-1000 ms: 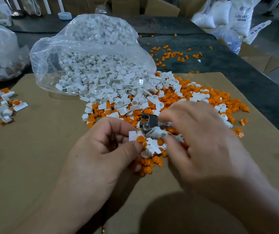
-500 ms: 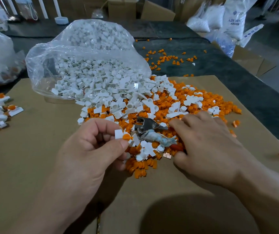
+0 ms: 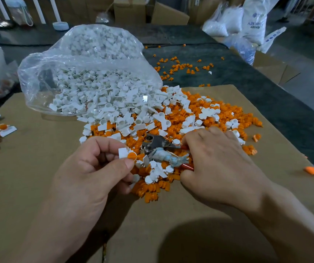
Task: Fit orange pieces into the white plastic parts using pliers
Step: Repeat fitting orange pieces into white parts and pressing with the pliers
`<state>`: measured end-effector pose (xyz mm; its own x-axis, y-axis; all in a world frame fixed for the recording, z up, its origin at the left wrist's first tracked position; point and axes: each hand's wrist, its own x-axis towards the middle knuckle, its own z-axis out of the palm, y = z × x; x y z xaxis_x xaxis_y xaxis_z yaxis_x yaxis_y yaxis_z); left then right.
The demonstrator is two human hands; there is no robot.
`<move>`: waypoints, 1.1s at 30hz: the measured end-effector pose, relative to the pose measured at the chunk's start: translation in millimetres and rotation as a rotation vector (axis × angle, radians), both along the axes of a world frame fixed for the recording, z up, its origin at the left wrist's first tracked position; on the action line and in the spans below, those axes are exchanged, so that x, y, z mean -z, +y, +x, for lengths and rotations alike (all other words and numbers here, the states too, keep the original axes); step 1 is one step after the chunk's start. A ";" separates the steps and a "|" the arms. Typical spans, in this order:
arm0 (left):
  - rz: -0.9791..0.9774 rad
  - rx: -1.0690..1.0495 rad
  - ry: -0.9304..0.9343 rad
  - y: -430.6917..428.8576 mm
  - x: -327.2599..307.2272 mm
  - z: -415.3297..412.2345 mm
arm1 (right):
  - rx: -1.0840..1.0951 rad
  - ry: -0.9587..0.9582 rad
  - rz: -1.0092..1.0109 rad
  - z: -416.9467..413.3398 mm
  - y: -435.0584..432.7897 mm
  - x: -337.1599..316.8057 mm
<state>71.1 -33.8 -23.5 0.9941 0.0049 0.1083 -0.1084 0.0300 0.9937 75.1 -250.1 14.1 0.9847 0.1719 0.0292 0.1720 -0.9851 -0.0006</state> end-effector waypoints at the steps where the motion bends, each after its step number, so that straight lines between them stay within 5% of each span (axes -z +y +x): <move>1: -0.004 -0.002 0.002 0.3 -0.3 0.5 | 0.002 -0.010 0.016 -0.8 -1.1 -2.8; 16: -0.216 0.042 -0.091 0.6 -5.8 0.8 | -0.236 -0.053 0.272 -17.8 -3.8 -21.8; 33: -0.117 0.026 -0.145 -0.3 -10.7 -2.8 | -0.297 -0.044 0.315 -18.4 -7.5 -18.5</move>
